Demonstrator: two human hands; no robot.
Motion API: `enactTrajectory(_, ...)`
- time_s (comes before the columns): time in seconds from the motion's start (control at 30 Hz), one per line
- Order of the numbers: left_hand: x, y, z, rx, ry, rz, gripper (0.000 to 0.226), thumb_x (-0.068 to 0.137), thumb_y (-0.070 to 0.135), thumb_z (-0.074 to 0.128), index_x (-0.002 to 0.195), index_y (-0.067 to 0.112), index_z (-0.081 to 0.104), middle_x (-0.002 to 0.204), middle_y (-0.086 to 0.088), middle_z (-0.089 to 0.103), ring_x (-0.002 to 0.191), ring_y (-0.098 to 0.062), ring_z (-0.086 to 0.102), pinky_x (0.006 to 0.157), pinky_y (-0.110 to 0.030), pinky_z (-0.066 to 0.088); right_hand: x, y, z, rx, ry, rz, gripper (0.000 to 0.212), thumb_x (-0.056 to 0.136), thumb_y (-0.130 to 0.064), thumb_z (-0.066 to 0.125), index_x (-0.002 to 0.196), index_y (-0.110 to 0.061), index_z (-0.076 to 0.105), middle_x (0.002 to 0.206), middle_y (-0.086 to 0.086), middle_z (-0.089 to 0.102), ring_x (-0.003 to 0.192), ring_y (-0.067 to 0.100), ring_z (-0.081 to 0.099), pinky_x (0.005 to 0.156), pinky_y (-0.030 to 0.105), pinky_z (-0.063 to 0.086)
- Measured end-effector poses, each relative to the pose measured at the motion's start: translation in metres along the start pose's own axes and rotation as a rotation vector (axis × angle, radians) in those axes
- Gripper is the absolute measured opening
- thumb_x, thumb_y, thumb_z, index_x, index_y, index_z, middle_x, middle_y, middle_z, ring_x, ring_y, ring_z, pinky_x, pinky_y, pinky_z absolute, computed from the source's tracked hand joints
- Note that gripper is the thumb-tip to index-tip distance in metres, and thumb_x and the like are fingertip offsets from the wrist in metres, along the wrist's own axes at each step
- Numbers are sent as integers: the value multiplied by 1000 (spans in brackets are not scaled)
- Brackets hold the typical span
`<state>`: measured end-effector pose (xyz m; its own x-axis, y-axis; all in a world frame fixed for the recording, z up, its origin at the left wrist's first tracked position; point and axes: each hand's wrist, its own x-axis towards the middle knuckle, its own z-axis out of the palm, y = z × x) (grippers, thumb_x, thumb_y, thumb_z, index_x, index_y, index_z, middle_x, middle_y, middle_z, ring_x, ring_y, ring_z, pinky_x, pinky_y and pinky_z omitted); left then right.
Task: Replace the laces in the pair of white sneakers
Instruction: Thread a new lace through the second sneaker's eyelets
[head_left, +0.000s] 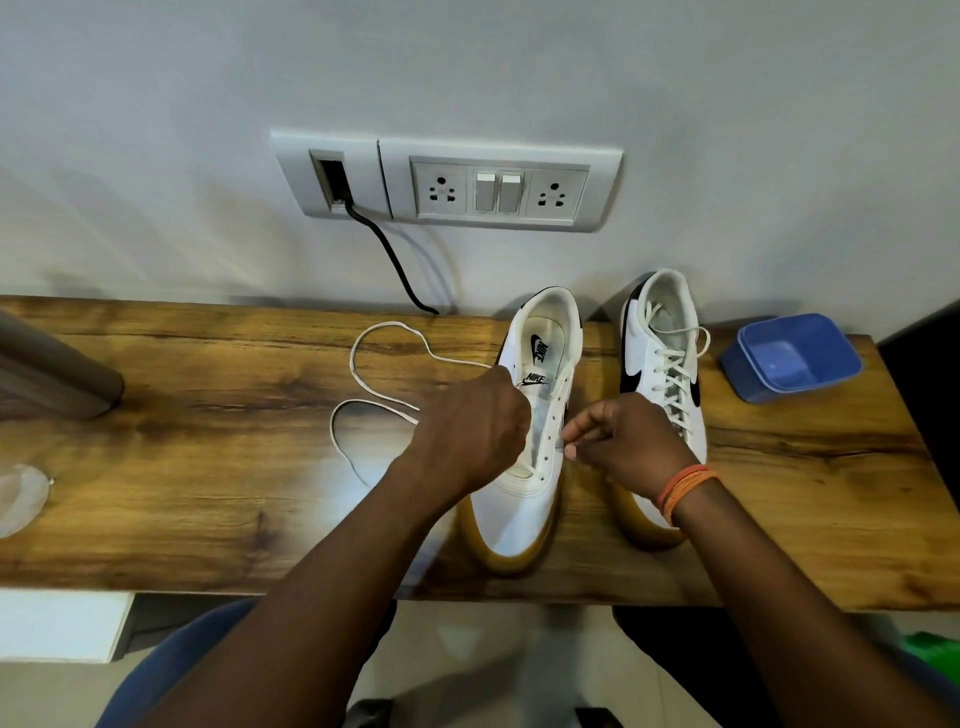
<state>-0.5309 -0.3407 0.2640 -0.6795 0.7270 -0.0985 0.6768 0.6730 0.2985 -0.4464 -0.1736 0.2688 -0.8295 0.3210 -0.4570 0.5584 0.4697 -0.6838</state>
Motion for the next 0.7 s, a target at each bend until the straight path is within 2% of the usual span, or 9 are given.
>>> enactTrajectory(0.07, 0, 1, 5, 4, 7, 21, 22, 92, 24, 50, 98, 15, 69, 103, -5, 57, 74, -25, 61, 60, -36, 46, 2, 4, 3, -39, -16, 7, 11, 80, -3, 75, 82, -14, 75, 73, 1, 72, 67, 9, 67, 61, 20, 50)
enactTrajectory(0.17, 0, 3, 11, -48, 14, 4, 23, 92, 21, 52, 94, 18, 75, 104, -7, 51, 79, -28, 61, 67, -40, 50, 4, 6, 6, -86, 16, 12, 17, 81, -5, 74, 77, -22, 73, 73, -3, 71, 72, 10, 68, 68, 25, 54)
enactTrajectory(0.23, -1, 6, 17, -82, -1, -28, 23, 91, 23, 54, 93, 24, 77, 102, -7, 50, 89, -26, 55, 72, -38, 46, 3, 7, 8, -73, 0, 32, 14, 82, -6, 73, 80, -20, 72, 74, -2, 71, 67, 8, 65, 57, 20, 48)
enactTrajectory(0.33, -1, 8, 19, -260, -74, -86, 16, 88, 23, 62, 87, 28, 78, 101, -3, 48, 102, -22, 45, 79, -30, 32, 0, 8, 9, -24, -24, 52, 8, 84, -4, 71, 87, -11, 72, 74, 3, 71, 59, 9, 63, 44, 12, 42)
enactTrajectory(0.43, 4, 4, 22, -320, -133, -133, 15, 87, 24, 65, 82, 33, 76, 104, -1, 57, 109, -17, 42, 84, -26, 25, -4, 9, 8, 33, -34, 52, 7, 84, -3, 70, 90, -7, 70, 76, 8, 71, 57, 13, 62, 40, 11, 41)
enactTrajectory(0.47, 5, 4, 23, -340, -146, -150, 15, 86, 23, 65, 82, 31, 77, 102, 1, 65, 106, -13, 44, 85, -24, 26, -4, 9, 8, 44, -39, 54, 8, 85, -3, 69, 91, -7, 70, 77, 9, 71, 58, 14, 62, 40, 13, 42)
enactTrajectory(0.53, 6, 6, 22, -402, -145, -183, 17, 84, 15, 66, 82, 24, 80, 91, 5, 75, 98, -9, 55, 89, -26, 37, -5, 9, 8, 60, -47, 61, 8, 85, -3, 68, 91, -8, 69, 79, 11, 72, 59, 15, 62, 39, 17, 43)
enactTrajectory(0.6, 7, 8, 20, -462, -141, -232, 17, 81, 8, 67, 80, 19, 81, 84, 3, 76, 90, -8, 63, 90, -31, 47, -5, 10, 8, 70, -52, 62, 9, 86, -2, 67, 90, -9, 69, 80, 11, 72, 59, 16, 62, 39, 19, 43)
enactTrajectory(0.7, 7, 7, 18, -527, -141, -232, 16, 79, 4, 69, 79, 15, 81, 80, 2, 76, 76, -4, 62, 87, -34, 52, -5, 10, 8, 66, -61, 56, 10, 87, 1, 65, 90, -8, 69, 79, 10, 71, 58, 14, 61, 40, 14, 41)
